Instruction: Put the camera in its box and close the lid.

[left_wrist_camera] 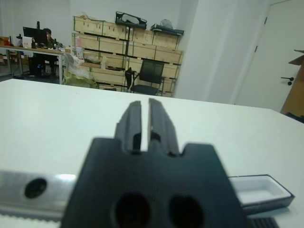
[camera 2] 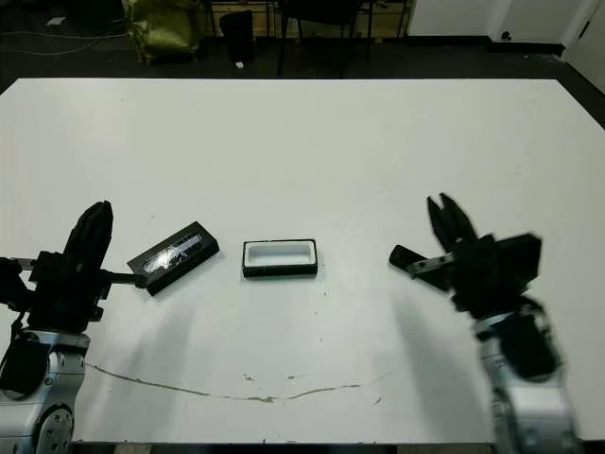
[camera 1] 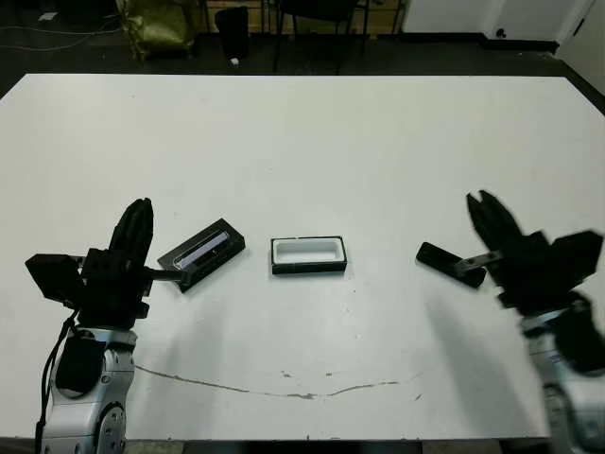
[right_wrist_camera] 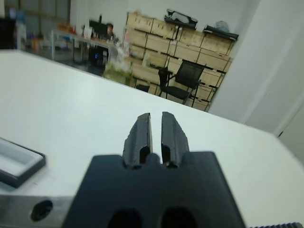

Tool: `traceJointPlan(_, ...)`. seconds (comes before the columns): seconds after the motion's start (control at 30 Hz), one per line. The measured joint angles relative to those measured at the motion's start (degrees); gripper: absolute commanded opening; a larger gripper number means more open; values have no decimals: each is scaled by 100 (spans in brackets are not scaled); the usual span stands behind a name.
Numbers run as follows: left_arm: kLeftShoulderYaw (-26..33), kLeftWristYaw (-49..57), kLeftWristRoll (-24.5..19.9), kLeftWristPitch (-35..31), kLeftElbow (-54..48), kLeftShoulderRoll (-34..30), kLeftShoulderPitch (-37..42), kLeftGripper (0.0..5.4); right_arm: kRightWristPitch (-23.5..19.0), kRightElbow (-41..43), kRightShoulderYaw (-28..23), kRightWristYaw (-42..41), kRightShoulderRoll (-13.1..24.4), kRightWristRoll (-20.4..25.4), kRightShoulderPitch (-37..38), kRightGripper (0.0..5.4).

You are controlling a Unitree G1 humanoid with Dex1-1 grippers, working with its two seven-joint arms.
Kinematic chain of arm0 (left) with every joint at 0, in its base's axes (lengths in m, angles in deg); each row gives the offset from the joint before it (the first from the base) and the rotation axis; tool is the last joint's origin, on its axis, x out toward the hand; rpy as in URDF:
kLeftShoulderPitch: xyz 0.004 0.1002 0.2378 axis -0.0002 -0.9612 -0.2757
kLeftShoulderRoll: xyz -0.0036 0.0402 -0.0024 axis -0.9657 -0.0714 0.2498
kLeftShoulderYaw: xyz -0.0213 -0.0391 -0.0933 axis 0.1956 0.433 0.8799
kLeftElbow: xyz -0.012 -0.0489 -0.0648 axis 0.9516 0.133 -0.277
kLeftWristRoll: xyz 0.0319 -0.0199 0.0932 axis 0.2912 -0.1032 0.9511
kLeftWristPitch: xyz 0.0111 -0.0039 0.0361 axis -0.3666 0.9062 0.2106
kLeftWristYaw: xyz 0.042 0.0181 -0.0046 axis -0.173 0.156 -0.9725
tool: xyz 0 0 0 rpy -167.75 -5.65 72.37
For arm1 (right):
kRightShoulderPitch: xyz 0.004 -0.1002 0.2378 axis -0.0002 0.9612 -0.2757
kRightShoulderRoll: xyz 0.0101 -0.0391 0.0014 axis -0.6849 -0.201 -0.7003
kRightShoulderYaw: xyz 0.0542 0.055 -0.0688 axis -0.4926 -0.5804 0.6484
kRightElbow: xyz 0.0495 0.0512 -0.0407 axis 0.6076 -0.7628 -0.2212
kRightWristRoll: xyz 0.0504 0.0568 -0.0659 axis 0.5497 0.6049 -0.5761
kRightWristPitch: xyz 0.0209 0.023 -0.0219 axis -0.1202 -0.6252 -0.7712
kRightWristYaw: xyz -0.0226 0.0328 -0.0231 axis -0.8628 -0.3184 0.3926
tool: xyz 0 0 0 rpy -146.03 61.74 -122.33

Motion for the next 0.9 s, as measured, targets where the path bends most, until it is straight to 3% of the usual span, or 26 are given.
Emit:
traceJointPlan(0.13,-1,-1,-5,10,0,5,-15,0,-505,-259,-116,-559,783,59,-330,58)
traceJointPlan(0.27,-2,-2,-15,11,0,7,-43,0,-606,-929,-48,-1124,1219,71,-577,146)
traceJointPlan(0.5,-2,-37,-12,26,0,7,-69,0,110,-2200,466,-2340,1643,-128,-788,304)
traceJointPlan(0.67,-1,-39,-30,14,-2,7,-75,0,-103,-2373,671,-2943,1943,-139,-929,412)
traceJointPlan(0.83,-1,-39,-34,3,-6,7,-87,0,-134,-2492,782,-3282,1996,-139,-939,524)
traceJointPlan(0.9,-1,-45,-44,6,-4,7,-88,0,-161,-2557,835,-3418,2023,-138,-954,538)
